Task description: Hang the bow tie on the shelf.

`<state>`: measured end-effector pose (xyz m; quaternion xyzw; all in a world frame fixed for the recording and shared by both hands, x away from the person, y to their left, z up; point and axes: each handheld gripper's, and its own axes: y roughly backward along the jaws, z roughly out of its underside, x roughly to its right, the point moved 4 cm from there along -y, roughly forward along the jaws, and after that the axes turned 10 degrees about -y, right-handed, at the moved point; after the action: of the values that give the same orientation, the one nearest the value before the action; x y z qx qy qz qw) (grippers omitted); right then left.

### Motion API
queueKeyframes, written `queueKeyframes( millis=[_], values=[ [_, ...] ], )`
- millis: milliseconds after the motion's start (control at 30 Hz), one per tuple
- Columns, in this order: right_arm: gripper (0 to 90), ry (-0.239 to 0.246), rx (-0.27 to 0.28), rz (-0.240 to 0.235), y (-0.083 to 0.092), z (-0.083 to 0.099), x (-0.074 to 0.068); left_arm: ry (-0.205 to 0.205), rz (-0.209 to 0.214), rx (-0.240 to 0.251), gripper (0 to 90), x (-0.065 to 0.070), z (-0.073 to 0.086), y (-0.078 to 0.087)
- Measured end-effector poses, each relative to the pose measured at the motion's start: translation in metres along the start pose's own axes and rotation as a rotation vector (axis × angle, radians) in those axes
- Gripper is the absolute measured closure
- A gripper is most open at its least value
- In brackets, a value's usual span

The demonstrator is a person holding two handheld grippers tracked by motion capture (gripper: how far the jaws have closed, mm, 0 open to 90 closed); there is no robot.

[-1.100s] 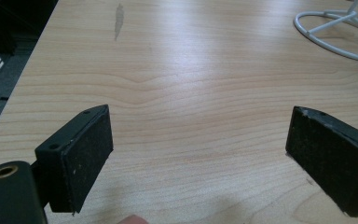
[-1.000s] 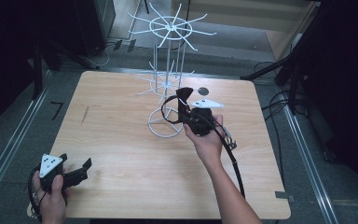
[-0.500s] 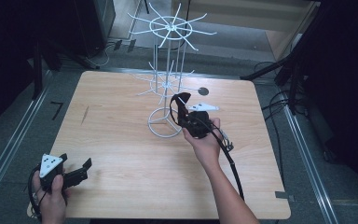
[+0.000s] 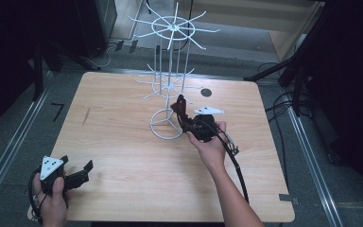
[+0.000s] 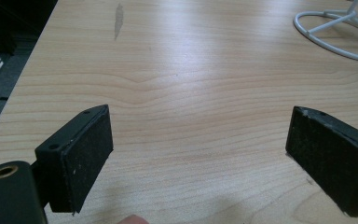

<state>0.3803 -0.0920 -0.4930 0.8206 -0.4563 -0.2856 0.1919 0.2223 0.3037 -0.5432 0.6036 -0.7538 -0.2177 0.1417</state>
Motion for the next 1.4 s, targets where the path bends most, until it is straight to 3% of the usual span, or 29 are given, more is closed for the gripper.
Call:
queueKeyframes(
  millis=[67, 133, 300, 733, 1400],
  values=[
    [51.6, -0.002, 0.017, 0.009, 0.002, -0.001, 0.001, 0.0, 0.0, 0.0, 7.9, 0.0, 0.0, 0.0],
    [42.8, -0.035, 0.047, -0.005, 0.008, -0.003, 0.005, 0.0, 0.0, 0.0, 7.9, 0.0, 0.0, 0.0],
    [33.9, -0.044, 0.048, -0.005, 0.019, -0.004, 0.01, -0.001, 0.0, -0.001, 7.9, 0.0, 0.0, 0.0],
    [32.0, -0.033, 0.064, 0.003, 0.041, 0.009, 0.019, -0.001, -0.001, 0.0, 7.9, 0.0, 0.0, 0.0],
    [29.5, -0.065, 0.068, 0.031, 0.061, 0.045, 0.049, -0.004, -0.002, 0.0, 8.0, 0.0, 0.0, 0.0]
  ],
)
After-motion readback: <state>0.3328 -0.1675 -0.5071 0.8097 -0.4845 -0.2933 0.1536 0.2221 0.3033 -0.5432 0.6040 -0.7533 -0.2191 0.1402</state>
